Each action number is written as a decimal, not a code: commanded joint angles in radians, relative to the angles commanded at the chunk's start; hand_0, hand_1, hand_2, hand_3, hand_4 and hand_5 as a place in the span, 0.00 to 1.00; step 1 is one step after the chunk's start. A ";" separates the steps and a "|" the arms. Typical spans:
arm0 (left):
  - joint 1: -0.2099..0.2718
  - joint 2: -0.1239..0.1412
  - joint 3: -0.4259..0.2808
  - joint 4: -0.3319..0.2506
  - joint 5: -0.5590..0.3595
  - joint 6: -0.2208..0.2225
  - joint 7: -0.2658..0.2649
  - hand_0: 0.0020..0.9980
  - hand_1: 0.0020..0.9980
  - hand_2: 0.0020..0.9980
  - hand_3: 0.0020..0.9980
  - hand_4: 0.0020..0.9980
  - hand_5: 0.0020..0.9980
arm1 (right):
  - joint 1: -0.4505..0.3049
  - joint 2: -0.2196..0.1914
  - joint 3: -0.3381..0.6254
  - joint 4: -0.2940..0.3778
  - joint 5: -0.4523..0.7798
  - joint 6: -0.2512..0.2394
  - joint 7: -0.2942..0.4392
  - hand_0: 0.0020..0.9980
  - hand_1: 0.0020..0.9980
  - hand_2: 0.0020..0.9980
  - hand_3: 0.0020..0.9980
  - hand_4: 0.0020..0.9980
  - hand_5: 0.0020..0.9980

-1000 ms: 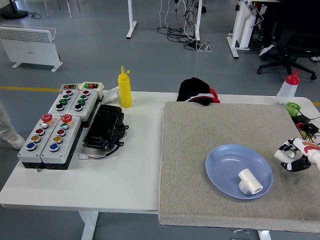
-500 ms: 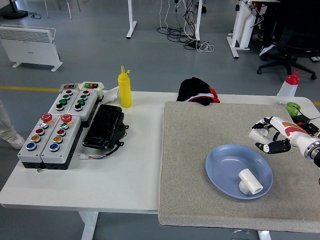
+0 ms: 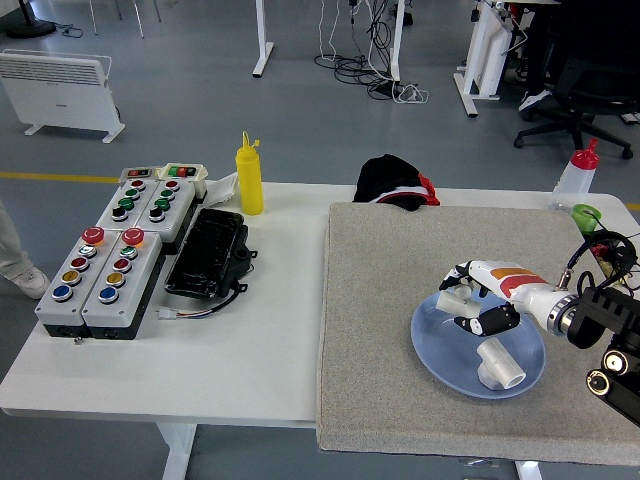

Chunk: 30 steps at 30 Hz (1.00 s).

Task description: Pick pipe place plate twice

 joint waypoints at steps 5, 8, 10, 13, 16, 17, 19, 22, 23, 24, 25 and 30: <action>-0.003 0.000 0.003 0.000 -0.005 0.000 -0.001 0.71 0.68 0.67 0.67 0.49 1.00 | 0.010 0.019 -0.001 -0.036 -0.012 0.036 -0.025 0.72 0.66 0.65 0.72 0.58 0.17; -0.003 0.000 0.003 0.000 -0.007 0.001 -0.001 0.71 0.68 0.67 0.67 0.49 1.00 | 0.011 0.032 0.000 -0.057 -0.013 0.060 -0.040 0.72 0.66 0.65 0.72 0.58 0.17; -0.004 0.000 0.003 0.000 -0.005 0.001 0.000 0.71 0.68 0.67 0.67 0.49 1.00 | 0.010 0.041 0.005 -0.069 -0.011 0.072 -0.048 0.79 0.73 0.75 0.77 0.64 0.24; -0.004 0.000 0.003 0.000 -0.007 0.001 -0.001 0.71 0.68 0.67 0.67 0.49 1.00 | 0.004 0.044 0.014 -0.075 -0.012 0.094 -0.061 0.79 0.73 0.75 0.77 0.64 0.24; -0.003 0.000 0.003 -0.001 -0.005 0.001 0.000 0.71 0.68 0.67 0.67 0.48 1.00 | 0.004 0.041 0.018 -0.073 -0.011 0.098 -0.057 0.85 0.81 0.85 0.82 0.71 0.32; -0.003 0.000 0.002 -0.001 -0.005 0.001 0.000 0.71 0.68 0.67 0.67 0.48 1.00 | 0.004 0.041 0.018 -0.072 -0.011 0.098 -0.057 0.85 0.81 0.85 0.82 0.71 0.32; -0.003 0.000 0.001 -0.001 -0.002 0.001 0.001 0.71 0.68 0.67 0.67 0.48 1.00 | 0.004 0.040 0.016 -0.070 -0.011 0.098 -0.051 0.85 0.81 0.85 0.82 0.71 0.32; -0.002 0.000 0.003 -0.001 -0.003 0.000 0.001 0.71 0.68 0.67 0.67 0.48 1.00 | 0.000 0.039 0.013 -0.071 -0.012 0.091 -0.042 0.89 0.85 0.91 0.84 0.74 0.36; -0.002 0.000 0.003 -0.001 -0.004 0.000 0.001 0.71 0.68 0.67 0.67 0.48 1.00 | -0.001 0.039 0.014 -0.072 -0.012 0.089 -0.041 0.89 0.85 0.91 0.84 0.74 0.36; -0.001 0.000 0.003 -0.001 -0.004 0.000 0.001 0.71 0.68 0.67 0.67 0.48 1.00 | -0.002 0.039 0.014 -0.072 -0.009 0.090 -0.040 0.89 0.85 0.91 0.84 0.74 0.36; -0.001 0.000 0.003 -0.001 -0.004 0.000 0.001 0.71 0.68 0.67 0.67 0.48 1.00 | -0.002 0.038 0.014 -0.071 -0.007 0.091 -0.040 0.89 0.85 0.91 0.84 0.74 0.36; -0.001 0.000 0.005 -0.001 -0.007 -0.001 0.000 0.71 0.68 0.67 0.67 0.48 1.00 | -0.005 0.033 0.028 -0.066 0.004 0.093 -0.035 0.91 0.86 0.93 0.87 0.75 0.37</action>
